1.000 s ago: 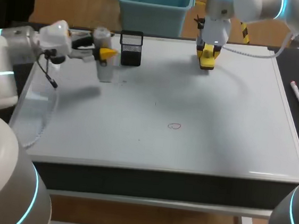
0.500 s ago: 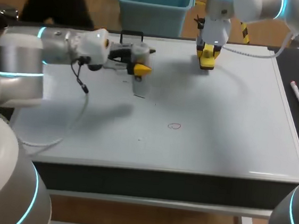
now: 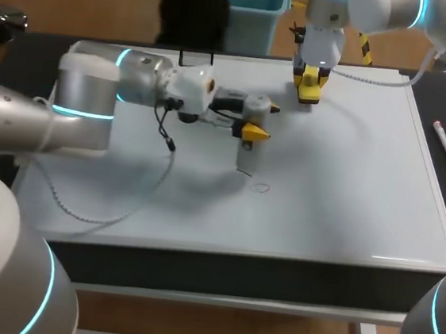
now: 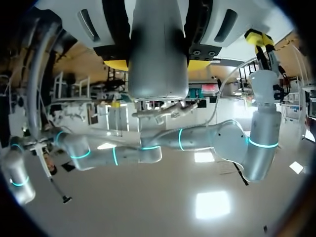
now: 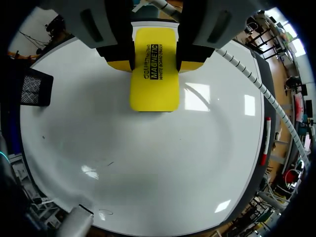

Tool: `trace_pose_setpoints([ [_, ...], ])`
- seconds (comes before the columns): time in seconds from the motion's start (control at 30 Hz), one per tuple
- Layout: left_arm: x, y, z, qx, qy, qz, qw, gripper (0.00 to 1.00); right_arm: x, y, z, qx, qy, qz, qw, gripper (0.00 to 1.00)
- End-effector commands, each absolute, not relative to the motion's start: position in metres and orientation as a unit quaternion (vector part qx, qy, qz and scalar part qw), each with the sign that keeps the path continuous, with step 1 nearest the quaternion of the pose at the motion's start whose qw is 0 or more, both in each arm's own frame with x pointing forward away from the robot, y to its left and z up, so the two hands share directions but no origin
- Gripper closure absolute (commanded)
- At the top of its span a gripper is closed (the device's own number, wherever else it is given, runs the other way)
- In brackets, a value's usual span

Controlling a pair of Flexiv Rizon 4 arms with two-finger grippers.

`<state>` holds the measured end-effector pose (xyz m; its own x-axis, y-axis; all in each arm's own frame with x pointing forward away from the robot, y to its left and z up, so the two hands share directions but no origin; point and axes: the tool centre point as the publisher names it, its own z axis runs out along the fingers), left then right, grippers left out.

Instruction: Pick up the inspection probe, press it on each red-marked spot on the whiteboard one by one, put down the probe, pick up the eraser, and wipe off all the red marks.

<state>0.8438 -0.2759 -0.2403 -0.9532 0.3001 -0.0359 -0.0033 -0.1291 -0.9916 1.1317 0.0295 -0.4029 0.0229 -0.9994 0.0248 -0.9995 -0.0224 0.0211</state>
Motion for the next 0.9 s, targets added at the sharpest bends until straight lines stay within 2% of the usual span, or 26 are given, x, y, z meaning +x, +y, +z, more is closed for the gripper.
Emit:
trace_pose_setpoints([
  [0.03, 0.843, -0.292, -0.247, -0.139, -0.639, 0.745, 0.132, 1.00, 1.134, 0.029, -0.402, 0.716, -0.698, 0.001, 0.018, 1.00],
  [0.9, 0.828, -0.302, -0.265, -0.133, -0.638, 0.739, 0.170, 1.00, 1.134, 0.029, -0.402, 0.716, -0.698, 0.001, 0.018, 1.00],
])
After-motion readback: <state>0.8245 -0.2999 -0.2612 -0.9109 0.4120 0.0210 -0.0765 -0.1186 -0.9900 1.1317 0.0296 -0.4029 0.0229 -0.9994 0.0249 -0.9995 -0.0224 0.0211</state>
